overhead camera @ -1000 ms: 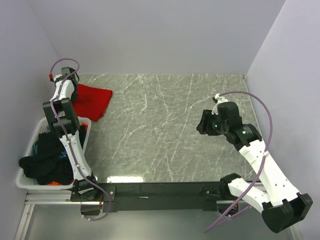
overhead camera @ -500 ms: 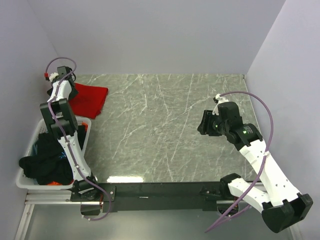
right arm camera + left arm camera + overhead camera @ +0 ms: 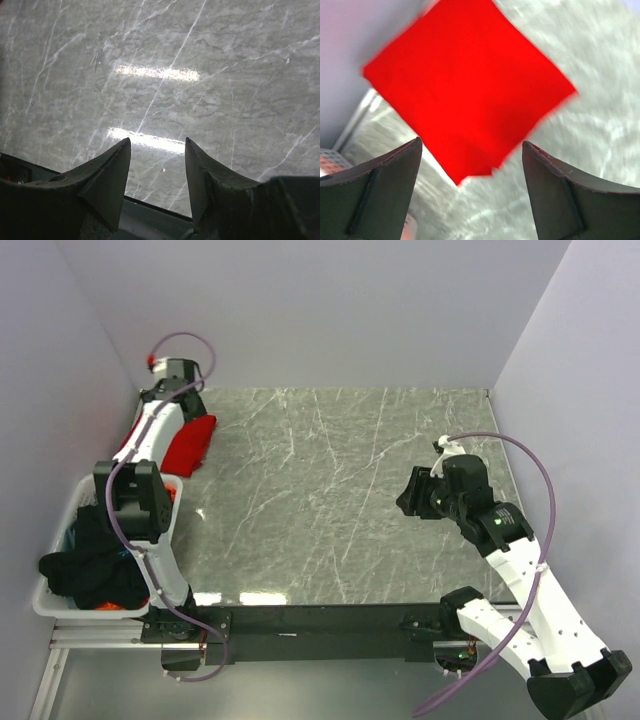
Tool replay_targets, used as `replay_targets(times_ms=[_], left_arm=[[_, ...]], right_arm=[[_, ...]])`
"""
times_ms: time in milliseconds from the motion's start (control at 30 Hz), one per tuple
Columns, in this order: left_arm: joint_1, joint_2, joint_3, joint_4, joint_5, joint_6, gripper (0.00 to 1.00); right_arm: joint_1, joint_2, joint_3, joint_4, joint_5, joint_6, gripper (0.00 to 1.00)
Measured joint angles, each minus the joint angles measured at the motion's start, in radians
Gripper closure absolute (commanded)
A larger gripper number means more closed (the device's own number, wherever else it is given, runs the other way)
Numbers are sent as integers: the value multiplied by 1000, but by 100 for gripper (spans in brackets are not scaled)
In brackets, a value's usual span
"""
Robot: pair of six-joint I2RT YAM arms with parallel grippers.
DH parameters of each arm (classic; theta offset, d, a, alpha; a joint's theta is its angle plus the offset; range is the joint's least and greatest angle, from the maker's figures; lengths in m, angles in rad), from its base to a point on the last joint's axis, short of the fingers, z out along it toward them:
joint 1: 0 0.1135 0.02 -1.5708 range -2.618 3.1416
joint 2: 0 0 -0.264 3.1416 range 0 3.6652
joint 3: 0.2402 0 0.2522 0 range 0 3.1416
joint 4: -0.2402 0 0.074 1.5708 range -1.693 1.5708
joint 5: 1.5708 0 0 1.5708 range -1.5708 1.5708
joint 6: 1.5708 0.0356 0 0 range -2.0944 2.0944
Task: Fold and stack the t-shirts
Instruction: Neatly place the folded tshirt to the corner
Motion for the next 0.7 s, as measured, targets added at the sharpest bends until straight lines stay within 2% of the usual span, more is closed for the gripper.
replay_targets(times_ms=[300,467,567,700], left_arm=[[-135,106,-55,9,-13,121,20],[-158,240,-11,-3,-51,137,33],[-155,300,8,-20,-68,147,37],[-152,336,45,-21,-106,159,49]], right_arm=[[0,-35,-39,11,-8,0,46],[0,-37,-47,12,-8,-1,46],[0,-37,-47,13,-8,-4,46],[0,-29,-47,13,-8,-5,46]])
